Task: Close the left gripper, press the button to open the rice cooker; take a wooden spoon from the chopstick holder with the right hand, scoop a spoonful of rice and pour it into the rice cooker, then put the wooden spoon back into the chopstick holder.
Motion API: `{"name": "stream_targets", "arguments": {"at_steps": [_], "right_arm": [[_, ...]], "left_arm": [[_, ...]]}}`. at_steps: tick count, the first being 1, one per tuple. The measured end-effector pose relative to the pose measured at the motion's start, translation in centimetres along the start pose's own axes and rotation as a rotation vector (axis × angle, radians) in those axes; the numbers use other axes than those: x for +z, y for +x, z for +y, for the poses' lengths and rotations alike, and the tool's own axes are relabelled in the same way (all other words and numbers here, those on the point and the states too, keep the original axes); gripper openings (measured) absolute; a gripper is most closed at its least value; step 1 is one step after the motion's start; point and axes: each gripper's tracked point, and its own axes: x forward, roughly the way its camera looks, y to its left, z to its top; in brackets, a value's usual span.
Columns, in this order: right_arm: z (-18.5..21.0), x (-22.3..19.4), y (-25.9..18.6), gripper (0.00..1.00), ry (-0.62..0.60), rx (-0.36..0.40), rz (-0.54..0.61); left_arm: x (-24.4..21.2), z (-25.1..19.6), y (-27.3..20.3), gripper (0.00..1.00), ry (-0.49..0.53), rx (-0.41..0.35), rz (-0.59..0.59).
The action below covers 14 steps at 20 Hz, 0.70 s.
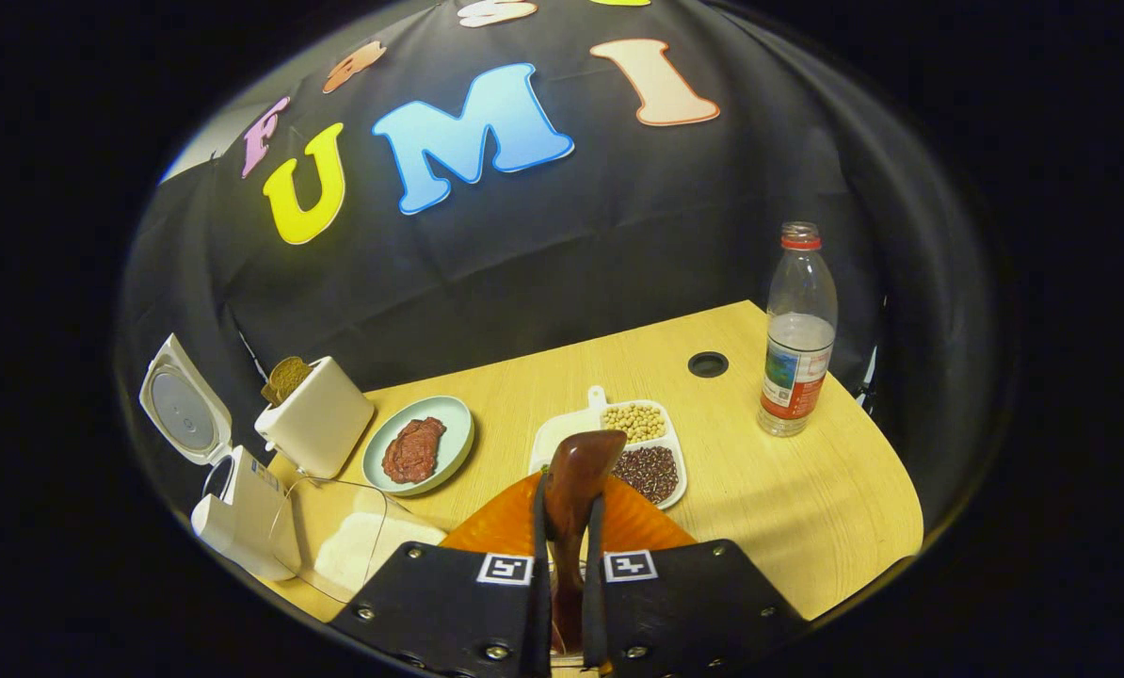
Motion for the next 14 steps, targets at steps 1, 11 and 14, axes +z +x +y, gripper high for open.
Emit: {"name": "stream_targets", "arguments": {"at_steps": [1, 11, 14], "right_arm": [[0.4, -0.2, -0.1, 0.08, 0.009, 0.005, -0.003], [2.2, 5.8, -7.3, 0.08, 0.076, -0.018, -0.152], [3.8, 7.8, -10.2, 0.07, 0.092, -0.013, -0.198]], "left_arm": [[-0.1, 0.0, -0.1, 0.9, 0.001, -0.005, -0.003], [0.5, 0.4, -1.0, 0.84, -0.04, -0.077, -0.057], [0.7, 0.8, -1.4, 0.85, -0.057, -0.108, -0.08]]}}
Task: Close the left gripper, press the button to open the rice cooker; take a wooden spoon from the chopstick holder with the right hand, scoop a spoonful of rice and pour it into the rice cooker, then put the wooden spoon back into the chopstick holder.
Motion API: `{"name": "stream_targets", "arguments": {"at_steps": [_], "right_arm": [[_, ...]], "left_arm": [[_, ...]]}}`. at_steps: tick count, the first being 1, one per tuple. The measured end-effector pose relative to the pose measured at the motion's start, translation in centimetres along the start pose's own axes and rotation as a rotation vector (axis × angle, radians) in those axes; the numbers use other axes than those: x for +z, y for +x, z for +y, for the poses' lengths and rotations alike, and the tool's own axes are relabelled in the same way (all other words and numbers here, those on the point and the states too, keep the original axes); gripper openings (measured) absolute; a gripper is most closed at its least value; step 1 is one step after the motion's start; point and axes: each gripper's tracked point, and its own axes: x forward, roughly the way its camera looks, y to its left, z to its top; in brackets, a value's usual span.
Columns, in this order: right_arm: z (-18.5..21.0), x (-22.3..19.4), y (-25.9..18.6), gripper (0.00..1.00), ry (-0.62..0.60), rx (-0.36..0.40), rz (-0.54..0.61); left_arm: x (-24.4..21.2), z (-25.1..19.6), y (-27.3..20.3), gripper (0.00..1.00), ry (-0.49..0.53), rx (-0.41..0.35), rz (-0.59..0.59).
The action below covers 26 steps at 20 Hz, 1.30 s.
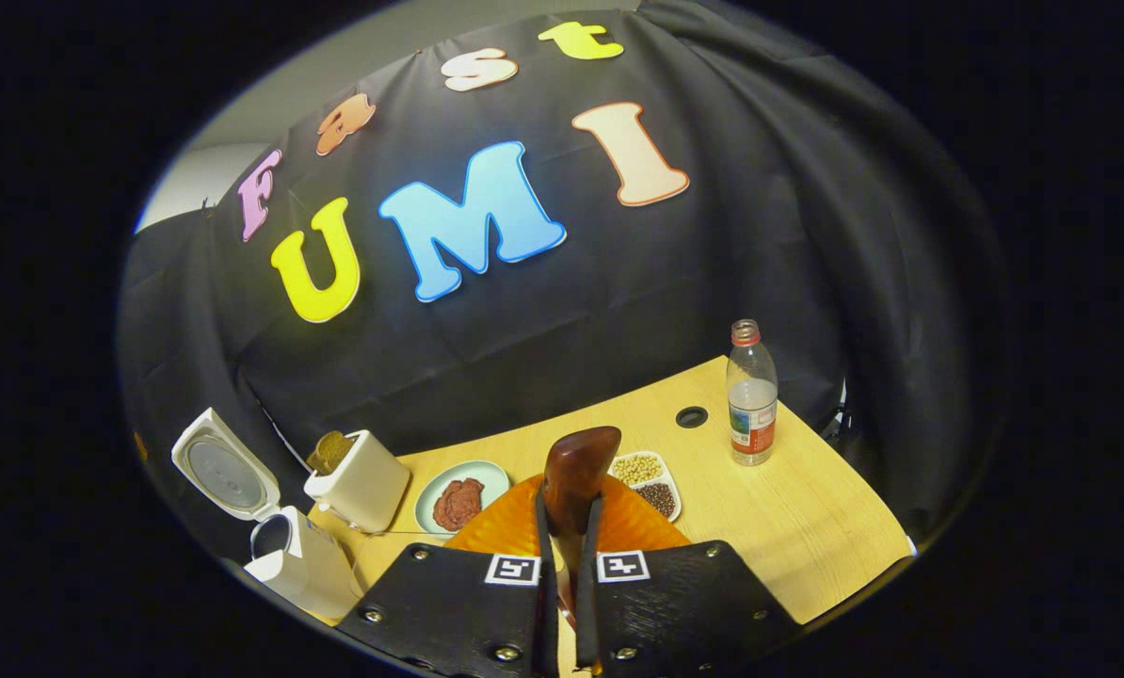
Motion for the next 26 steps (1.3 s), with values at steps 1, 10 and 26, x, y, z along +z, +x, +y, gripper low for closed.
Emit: {"name": "stream_targets", "arguments": {"at_steps": [1, 10, 26], "right_arm": [[0.9, 0.5, -0.7, 0.08, 0.008, 0.01, -0.013], [13.1, -0.1, -0.7, 0.08, -0.054, 0.159, -0.047], [18.8, -13.3, 11.8, 0.08, -0.5, 0.152, 0.088]], "left_arm": [[0.0, 0.3, -0.1, 0.87, -0.007, -0.013, -0.004], [-0.2, 3.8, -1.2, 0.93, -0.023, -0.064, -0.021], [-1.4, 10.3, -2.0, 0.97, 0.012, -0.01, -0.006]]}}
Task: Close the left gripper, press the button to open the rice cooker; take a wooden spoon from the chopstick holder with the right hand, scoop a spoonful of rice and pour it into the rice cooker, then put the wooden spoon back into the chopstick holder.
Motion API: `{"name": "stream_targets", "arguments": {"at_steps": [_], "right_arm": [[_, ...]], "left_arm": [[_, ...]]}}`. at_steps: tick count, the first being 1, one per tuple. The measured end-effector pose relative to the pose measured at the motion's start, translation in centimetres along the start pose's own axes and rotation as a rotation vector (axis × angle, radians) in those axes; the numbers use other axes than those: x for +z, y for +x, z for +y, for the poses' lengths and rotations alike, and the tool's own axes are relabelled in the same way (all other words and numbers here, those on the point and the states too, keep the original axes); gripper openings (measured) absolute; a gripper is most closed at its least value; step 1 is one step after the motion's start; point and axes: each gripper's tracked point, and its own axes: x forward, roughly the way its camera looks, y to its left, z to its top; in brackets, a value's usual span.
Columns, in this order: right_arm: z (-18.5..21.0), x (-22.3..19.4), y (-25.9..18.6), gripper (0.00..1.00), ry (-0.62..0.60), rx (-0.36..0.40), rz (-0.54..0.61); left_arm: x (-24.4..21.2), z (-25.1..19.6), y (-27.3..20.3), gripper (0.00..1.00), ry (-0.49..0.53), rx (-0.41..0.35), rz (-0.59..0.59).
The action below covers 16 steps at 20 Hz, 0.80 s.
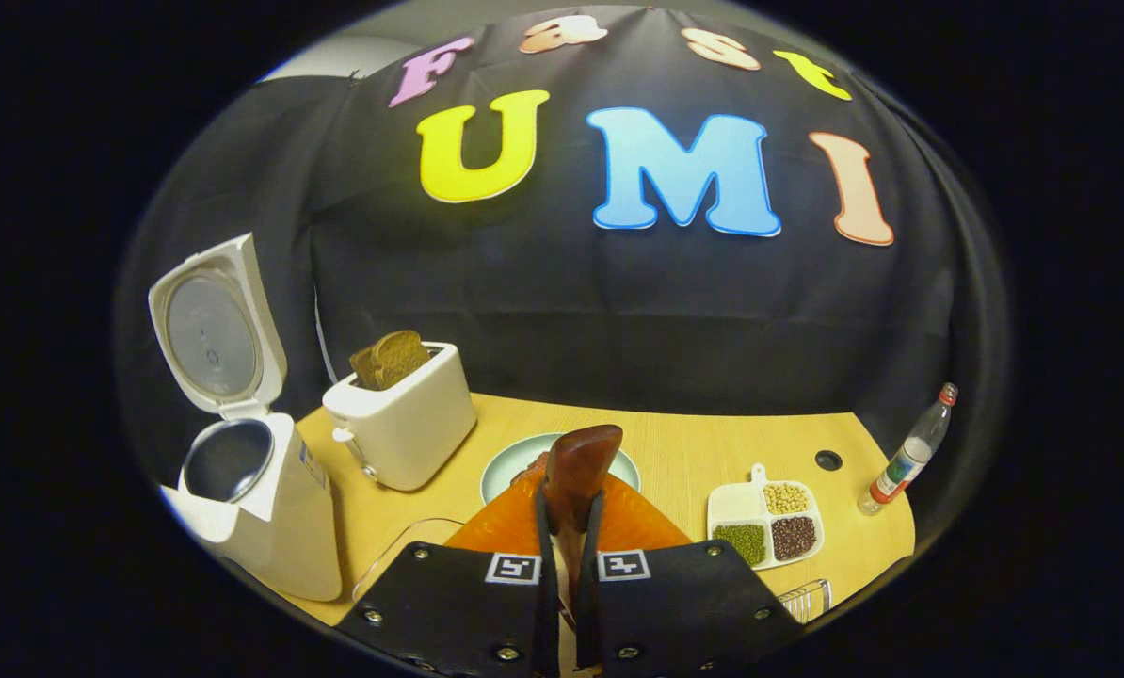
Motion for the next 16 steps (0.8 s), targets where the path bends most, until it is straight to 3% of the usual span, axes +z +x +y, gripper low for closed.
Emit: {"name": "stream_targets", "arguments": {"at_steps": [3, 4, 6, 9, 13, 15, 16], "right_arm": [[1.8, -2.8, 0.4, 0.08, -0.034, 0.032, 0.043], [2.6, -3.2, 0.3, 0.08, -0.013, 0.048, 0.044], [4.2, -3.7, -0.1, 0.08, 0.075, 0.088, 0.065], [5.0, -4.0, -0.2, 0.08, 0.251, 0.133, 0.102], [3.8, -4.7, 0.3, 0.07, 0.642, 0.179, 0.152], [2.7, -5.2, 0.6, 0.07, 0.789, 0.175, 0.164], [2.3, -5.2, 0.6, 0.07, 0.856, 0.184, 0.168]], "left_arm": [[-0.5, 0.6, -0.1, 0.93, 0.007, 0.022, 0.009], [-0.6, 1.0, -0.2, 0.97, 0.007, 0.031, 0.011], [-0.8, 1.3, -0.3, 0.93, -0.002, 0.043, 0.019], [-1.7, 1.5, -0.3, 0.93, -0.011, 0.052, 0.04], [-1.9, 1.4, -0.6, 0.97, -0.012, 0.058, 0.045], [-1.8, 1.1, -0.7, 0.93, -0.004, 0.056, 0.049], [-1.6, 0.9, -0.8, 0.97, 0.003, 0.054, 0.049]]}}
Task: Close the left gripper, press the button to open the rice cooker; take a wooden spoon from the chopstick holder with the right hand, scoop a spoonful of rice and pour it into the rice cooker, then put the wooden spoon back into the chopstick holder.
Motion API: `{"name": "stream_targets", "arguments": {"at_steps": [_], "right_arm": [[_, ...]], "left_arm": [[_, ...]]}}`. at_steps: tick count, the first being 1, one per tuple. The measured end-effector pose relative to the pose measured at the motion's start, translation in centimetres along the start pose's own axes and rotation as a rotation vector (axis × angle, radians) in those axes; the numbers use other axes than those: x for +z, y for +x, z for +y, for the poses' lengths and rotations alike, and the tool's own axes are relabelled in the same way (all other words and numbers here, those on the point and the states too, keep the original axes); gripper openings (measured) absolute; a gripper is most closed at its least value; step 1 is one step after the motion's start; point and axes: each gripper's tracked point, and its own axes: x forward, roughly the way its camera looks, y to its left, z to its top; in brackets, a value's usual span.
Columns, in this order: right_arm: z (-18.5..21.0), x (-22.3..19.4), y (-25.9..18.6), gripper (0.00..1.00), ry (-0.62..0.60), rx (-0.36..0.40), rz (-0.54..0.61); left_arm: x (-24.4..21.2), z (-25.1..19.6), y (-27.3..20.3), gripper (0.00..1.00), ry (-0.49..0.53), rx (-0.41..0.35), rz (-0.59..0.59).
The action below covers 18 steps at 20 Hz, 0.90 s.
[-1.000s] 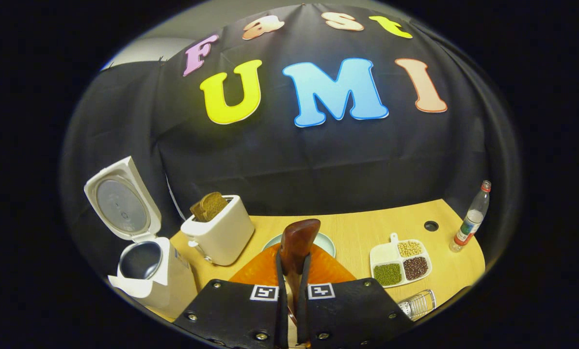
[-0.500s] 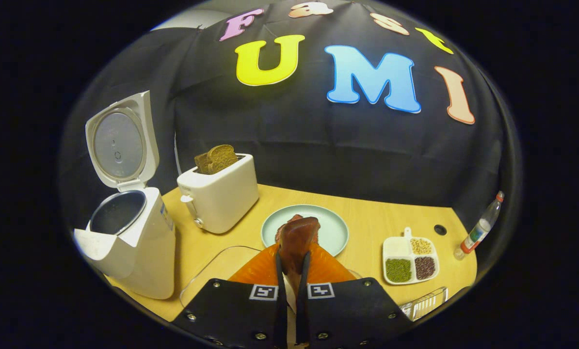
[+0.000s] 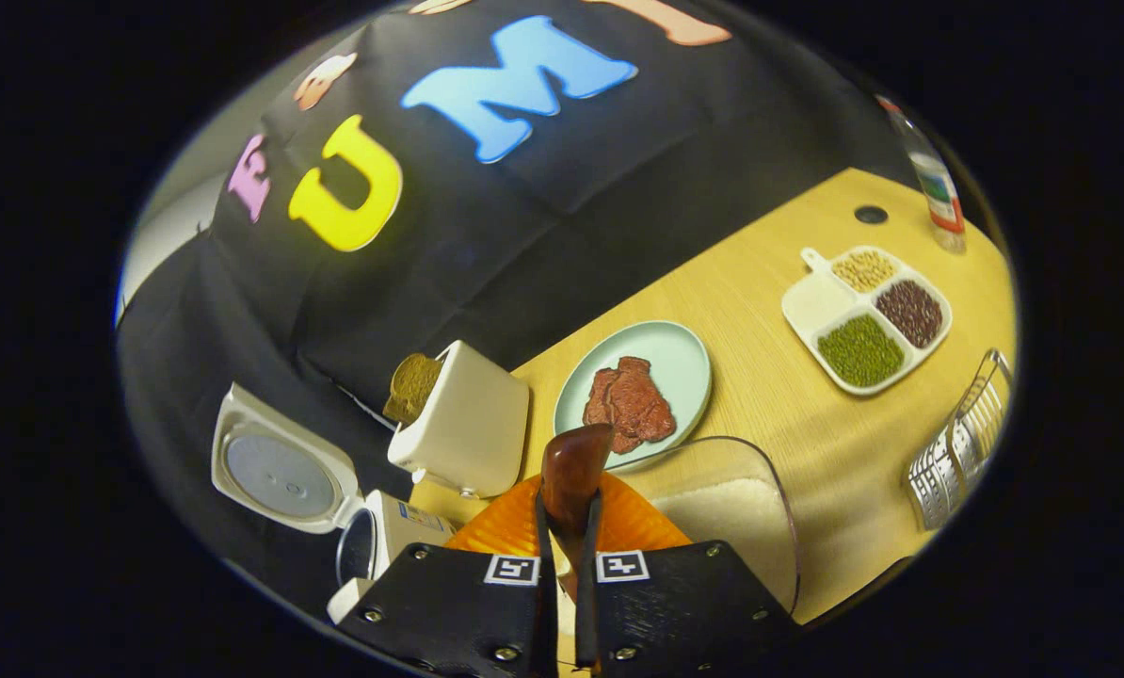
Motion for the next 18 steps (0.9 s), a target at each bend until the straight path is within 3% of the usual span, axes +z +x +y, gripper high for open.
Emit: {"name": "stream_targets", "arguments": {"at_steps": [4, 7, 10, 18], "right_arm": [[-0.6, 1.8, -1.1, 0.07, 0.241, 0.041, -0.031], [0.8, 3.9, -2.8, 0.07, 0.29, 0.09, -0.059], [3.2, 5.5, -4.5, 0.07, 0.345, 0.154, -0.075], [11.5, 7.0, -7.7, 0.08, 0.241, 0.259, -0.094]], "left_arm": [[0.5, -0.5, -0.4, 0.93, 0.011, -0.002, -0.008], [1.1, -0.6, -0.6, 0.97, -0.004, -0.004, -0.024], [1.2, -0.4, -0.5, 0.92, -0.029, -0.003, -0.037], [2.9, 0.6, -0.6, 1.0, -0.064, 0.005, -0.087]]}}
